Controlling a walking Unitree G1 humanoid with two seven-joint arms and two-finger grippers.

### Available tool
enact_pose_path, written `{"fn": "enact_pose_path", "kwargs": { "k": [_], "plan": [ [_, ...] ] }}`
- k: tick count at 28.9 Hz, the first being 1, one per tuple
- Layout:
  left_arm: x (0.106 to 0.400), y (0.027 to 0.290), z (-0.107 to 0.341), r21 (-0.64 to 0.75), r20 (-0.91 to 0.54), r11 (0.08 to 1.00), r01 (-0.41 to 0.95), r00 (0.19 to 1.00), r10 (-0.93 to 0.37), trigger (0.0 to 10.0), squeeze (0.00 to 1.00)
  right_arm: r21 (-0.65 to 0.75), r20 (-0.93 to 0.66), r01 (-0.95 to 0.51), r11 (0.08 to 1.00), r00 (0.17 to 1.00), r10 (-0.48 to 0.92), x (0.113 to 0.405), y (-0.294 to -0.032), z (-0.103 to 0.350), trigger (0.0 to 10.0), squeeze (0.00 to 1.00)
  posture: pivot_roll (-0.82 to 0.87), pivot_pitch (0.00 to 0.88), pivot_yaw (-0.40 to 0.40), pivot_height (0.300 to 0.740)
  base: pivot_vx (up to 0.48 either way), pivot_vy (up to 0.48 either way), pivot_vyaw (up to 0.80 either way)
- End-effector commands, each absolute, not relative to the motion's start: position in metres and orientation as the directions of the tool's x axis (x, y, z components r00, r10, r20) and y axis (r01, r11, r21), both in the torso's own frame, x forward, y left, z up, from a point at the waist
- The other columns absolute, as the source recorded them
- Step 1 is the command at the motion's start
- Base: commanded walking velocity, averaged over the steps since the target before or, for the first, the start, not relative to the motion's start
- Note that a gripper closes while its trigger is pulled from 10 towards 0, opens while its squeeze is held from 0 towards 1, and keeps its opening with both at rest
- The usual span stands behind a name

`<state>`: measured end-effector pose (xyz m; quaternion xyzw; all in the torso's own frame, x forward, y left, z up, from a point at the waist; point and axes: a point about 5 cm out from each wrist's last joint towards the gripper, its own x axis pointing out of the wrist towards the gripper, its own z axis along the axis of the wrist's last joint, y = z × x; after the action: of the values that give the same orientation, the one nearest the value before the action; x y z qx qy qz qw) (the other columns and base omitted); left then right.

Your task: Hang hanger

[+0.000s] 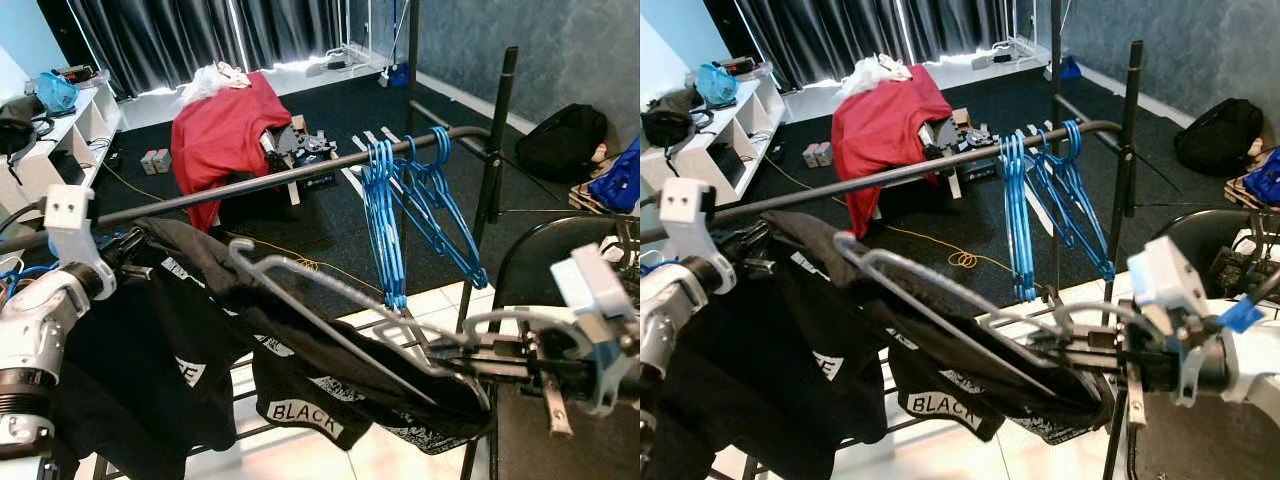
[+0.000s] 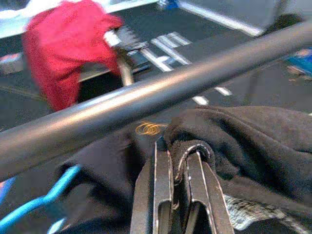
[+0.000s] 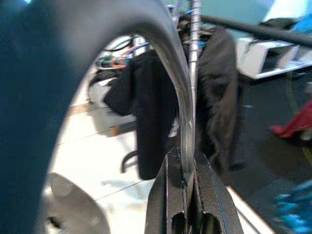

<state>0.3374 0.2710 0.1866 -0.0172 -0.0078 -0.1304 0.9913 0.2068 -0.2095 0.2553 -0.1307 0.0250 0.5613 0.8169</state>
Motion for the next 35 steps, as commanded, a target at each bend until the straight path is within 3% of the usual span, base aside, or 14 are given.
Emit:
{"fn": "enact_pose_path", "kwargs": {
  "k": [1,4,8,9,10,12,17,23,27,28,29,30,31,35],
  "plan": [
    [0.335,0.257,0.197,-0.03,0.079,0.934,0.355,0.933,-0.352,0.0,0.0,-0.224,-0.143,-0.888,0.402,0.438,0.888,0.215,-0.212,0.26,0.0,0.0,-0.17,0.0,0.15,0.74,0.0,0.0,0.0],
    [0.304,0.174,0.206,-0.088,0.221,0.666,0.74,0.667,-0.712,0.9,0.0,-0.26,0.105,-0.768,0.585,0.58,0.808,0.245,-0.205,0.276,0.0,0.0,-0.17,0.0,0.146,0.74,0.0,0.0,0.0],
    [0.304,0.174,0.206,-0.088,0.221,0.666,0.74,0.667,-0.712,0.9,0.0,-0.26,0.105,-0.768,0.585,0.58,0.808,0.245,-0.205,0.276,0.0,0.0,-0.17,0.0,0.146,0.74,0.0,0.0,0.0],
    [0.291,0.152,0.208,-0.101,0.257,0.569,0.816,0.574,-0.777,1.0,0.0,-0.251,0.161,-0.744,0.62,0.599,0.784,0.251,-0.2,0.278,0.0,0.0,-0.17,0.0,0.146,0.74,0.0,0.0,0.0],
    [0.291,0.152,0.208,-0.101,0.257,0.569,0.816,0.574,-0.777,1.0,0.0,-0.251,0.161,-0.744,0.62,0.599,0.784,0.251,-0.2,0.278,0.0,0.0,-0.17,0.0,0.146,0.74,0.0,0.0,0.0],
    [0.261,0.102,0.2,-0.141,0.283,0.357,0.924,0.383,-0.88,0.0,0.0,-0.078,0.338,-0.739,0.67,0.612,0.715,0.266,-0.18,0.271,0.0,0.0,-0.16,0.0,0.141,0.74,0.0,0.0,0.0],
    [0.248,0.086,0.183,-0.136,0.207,0.297,0.945,0.32,-0.924,0.7,0.0,0.097,0.491,-0.777,0.622,0.581,0.649,0.27,-0.168,0.275,0.0,0.0,-0.15,0.0,0.138,0.74,0.0,0.0,0.0],
    [0.255,0.089,0.163,-0.143,0.103,0.378,0.915,0.394,-0.913,0.0,0.0,0.171,0.562,-0.887,0.429,0.445,0.697,0.26,-0.143,0.274,0.0,0.0,-0.15,0.0,0.136,0.74,0.0,0.0,0.0],
    [0.26,0.094,0.17,-0.151,0.119,0.455,0.878,0.473,-0.873,0.1,0.0,0.139,0.491,-0.865,0.482,0.482,0.726,0.262,-0.14,0.268,0.0,0.0,-0.15,0.0,0.136,0.74,0.0,0.0,0.0],
    [0.271,0.109,0.168,-0.145,0.087,0.599,0.788,0.613,-0.785,1.4,0.0,0.074,0.38,-0.806,0.587,0.567,0.731,0.268,-0.146,0.256,1.8,0.0,-0.15,0.0,0.141,0.74,0.0,0.0,0.0],
    [0.289,0.152,0.155,-0.076,-0.002,0.865,0.496,0.867,-0.497,9.8,0.0,-0.002,0.2,-0.709,0.705,0.691,0.695,0.274,-0.158,0.234,10.0,0.0,-0.15,0.0,0.138,0.74,0.0,0.0,0.0],
    [0.289,0.152,0.155,-0.076,-0.002,0.865,0.496,0.867,-0.497,9.8,0.0,-0.002,0.2,-0.709,0.705,0.691,0.695,0.274,-0.158,0.234,10.0,0.0,-0.15,0.0,0.138,0.74,0.0,0.0,0.0],
    [0.29,0.181,0.141,-0.023,-0.056,0.955,0.297,0.953,-0.298,10.0,0.0,-0.006,0.116,-0.68,0.733,0.727,0.676,0.274,-0.16,0.22,10.0,0.0,-0.15,0.0,0.136,0.74,0.0,0.0,0.0],
    [0.285,0.198,0.129,-0.053,-0.094,0.985,0.163,0.981,-0.167,10.0,0.0,-0.021,0.055,-0.679,0.734,0.732,0.679,0.272,-0.158,0.209,10.0,0.0,-0.15,0.0,0.136,0.74,0.0,0.0,0.0]
  ]
}}
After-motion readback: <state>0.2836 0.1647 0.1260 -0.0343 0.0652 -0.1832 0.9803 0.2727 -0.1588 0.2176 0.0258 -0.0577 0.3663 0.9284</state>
